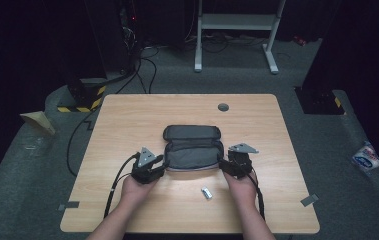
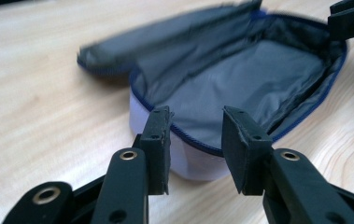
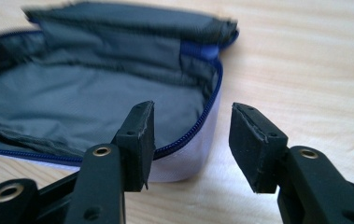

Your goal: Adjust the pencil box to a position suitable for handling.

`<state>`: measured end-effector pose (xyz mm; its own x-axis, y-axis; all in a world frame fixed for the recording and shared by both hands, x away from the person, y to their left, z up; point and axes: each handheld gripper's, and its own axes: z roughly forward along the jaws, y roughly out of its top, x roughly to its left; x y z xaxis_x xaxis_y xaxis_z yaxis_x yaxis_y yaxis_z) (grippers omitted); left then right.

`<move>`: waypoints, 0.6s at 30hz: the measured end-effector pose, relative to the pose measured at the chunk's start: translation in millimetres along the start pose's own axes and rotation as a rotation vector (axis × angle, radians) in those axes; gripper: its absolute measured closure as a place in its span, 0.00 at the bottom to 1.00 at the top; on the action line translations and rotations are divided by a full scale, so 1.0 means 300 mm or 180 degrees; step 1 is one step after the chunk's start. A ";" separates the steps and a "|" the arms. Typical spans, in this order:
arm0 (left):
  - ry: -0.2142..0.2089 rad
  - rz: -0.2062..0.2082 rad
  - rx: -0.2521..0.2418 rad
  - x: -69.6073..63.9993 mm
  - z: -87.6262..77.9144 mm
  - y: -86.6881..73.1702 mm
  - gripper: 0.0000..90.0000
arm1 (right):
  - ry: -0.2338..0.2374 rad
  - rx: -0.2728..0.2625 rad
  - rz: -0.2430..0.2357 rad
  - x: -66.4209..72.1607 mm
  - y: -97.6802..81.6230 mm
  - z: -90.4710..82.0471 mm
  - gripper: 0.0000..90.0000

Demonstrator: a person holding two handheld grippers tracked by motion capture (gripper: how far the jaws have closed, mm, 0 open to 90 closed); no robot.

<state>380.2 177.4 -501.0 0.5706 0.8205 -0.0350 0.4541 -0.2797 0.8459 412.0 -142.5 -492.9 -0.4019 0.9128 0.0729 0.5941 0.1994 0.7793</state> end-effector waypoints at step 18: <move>-0.0047 -0.0034 0.0041 -0.005 0.021 -0.036 0.69 | 0.0045 0.0062 -0.0073 0.021 -0.061 0.026 0.60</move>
<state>378.7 176.0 -513.3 0.5757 0.8161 -0.0518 0.4689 -0.2776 0.8385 404.1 -137.7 -511.4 -0.4255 0.9027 0.0641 0.5979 0.2273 0.7686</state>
